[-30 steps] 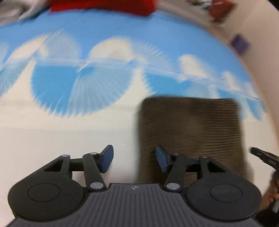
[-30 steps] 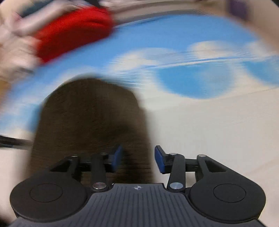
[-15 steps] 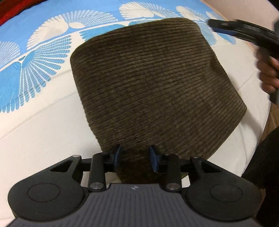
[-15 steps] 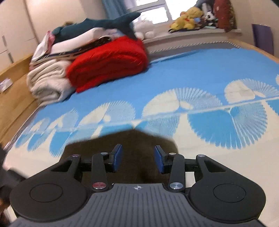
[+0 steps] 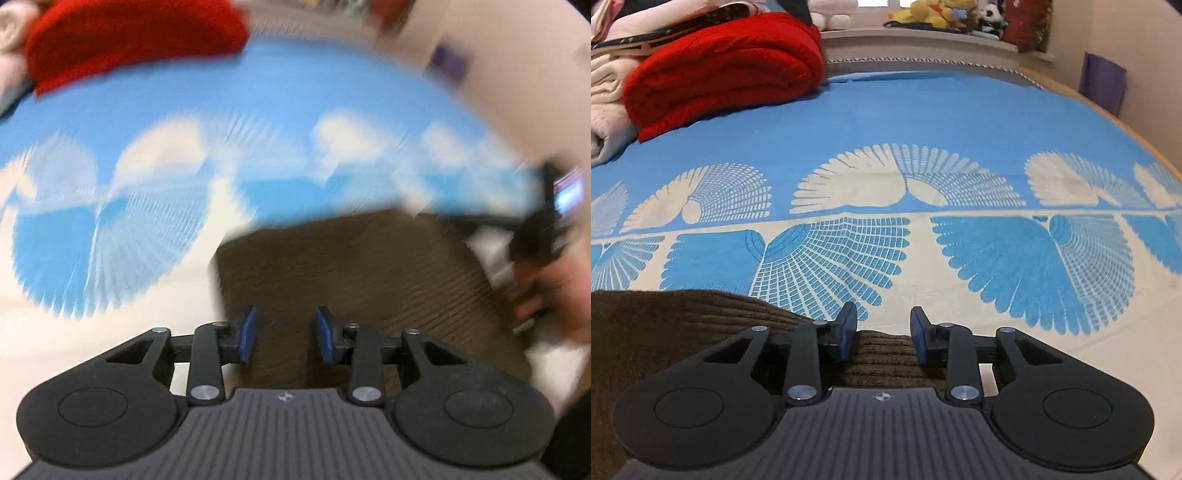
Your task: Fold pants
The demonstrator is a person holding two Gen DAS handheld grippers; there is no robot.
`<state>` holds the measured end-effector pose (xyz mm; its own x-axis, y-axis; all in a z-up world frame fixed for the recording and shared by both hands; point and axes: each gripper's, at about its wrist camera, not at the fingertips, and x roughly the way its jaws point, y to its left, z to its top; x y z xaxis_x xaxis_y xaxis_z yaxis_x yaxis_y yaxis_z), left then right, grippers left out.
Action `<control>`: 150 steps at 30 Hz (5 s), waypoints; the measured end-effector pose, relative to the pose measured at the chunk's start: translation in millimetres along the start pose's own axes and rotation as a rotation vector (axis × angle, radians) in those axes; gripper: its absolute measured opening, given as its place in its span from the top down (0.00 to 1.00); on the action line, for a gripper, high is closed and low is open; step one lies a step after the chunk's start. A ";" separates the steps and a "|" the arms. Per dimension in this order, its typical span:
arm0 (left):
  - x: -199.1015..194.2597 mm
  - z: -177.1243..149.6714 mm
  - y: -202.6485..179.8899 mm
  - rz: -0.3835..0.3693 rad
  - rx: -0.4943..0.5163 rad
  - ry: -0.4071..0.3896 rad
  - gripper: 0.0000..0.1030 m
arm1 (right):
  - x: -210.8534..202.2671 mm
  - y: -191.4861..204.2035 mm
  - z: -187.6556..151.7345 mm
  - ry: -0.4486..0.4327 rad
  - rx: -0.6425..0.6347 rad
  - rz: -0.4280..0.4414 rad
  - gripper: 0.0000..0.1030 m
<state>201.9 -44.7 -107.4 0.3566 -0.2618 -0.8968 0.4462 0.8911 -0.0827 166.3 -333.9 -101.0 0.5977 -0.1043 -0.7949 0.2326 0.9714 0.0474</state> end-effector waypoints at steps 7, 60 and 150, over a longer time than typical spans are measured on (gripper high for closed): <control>-3.3 19.6 25.2 0.016 -0.124 -0.026 0.64 | -2.4 -10.8 1.3 -0.001 0.022 0.039 0.69; -211.0 -183.3 -108.5 0.211 -0.108 -0.349 0.07 | -304.1 -11.1 -137.9 -0.178 0.086 0.094 0.03; -159.6 -211.7 -139.5 0.238 -0.142 -0.268 0.01 | -301.0 32.5 -190.4 -0.177 -0.041 0.059 0.02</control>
<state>-91.1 -48.8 -44.7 0.6473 -0.1120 -0.7540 0.2135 0.9762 0.0384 -152.1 -230.3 24.6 0.7355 -0.0796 -0.6729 0.1638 0.9845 0.0626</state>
